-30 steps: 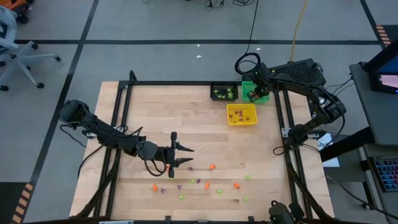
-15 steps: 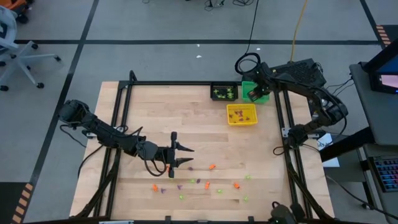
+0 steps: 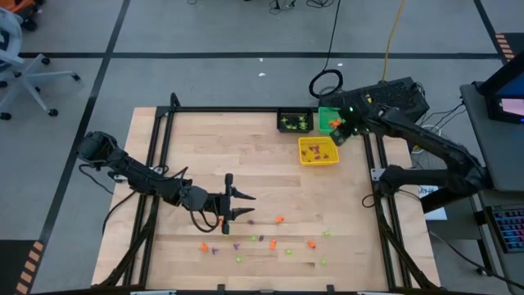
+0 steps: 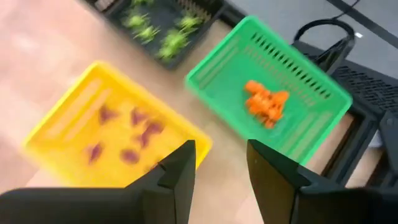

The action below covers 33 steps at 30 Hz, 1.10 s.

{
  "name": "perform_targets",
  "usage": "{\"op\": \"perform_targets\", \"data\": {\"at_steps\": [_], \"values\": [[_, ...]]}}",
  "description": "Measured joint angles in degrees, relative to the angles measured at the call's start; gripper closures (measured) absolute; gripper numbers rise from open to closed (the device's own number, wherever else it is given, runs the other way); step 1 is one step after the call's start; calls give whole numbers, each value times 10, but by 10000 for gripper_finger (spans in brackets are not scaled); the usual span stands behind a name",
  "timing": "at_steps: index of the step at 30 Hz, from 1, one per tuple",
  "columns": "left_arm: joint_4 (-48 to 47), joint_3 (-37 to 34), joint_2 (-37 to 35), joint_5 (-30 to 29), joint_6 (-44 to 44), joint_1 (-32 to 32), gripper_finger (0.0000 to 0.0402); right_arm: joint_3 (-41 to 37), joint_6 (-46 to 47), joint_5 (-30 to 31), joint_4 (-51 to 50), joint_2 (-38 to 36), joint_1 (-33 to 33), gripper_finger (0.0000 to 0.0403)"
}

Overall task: Sort Halloween decoration
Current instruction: Put the violet witch hat toy into the yellow basket

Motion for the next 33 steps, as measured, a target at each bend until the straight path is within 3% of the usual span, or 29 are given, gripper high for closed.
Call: {"op": "perform_targets", "data": {"at_steps": [6,16,26,33], "values": [[0,0,0,0,0,0,249,-17,46,-1,-33,-70,125,272],[0,0,0,0,-32,0,249,-133,134,-1,33,-153,359,273],[-14,0,1,0,-95,0,249,-170,164,70,142,-135,575,273],[-28,0,1,0,-132,0,249,-170,160,127,248,-63,682,273]]}}
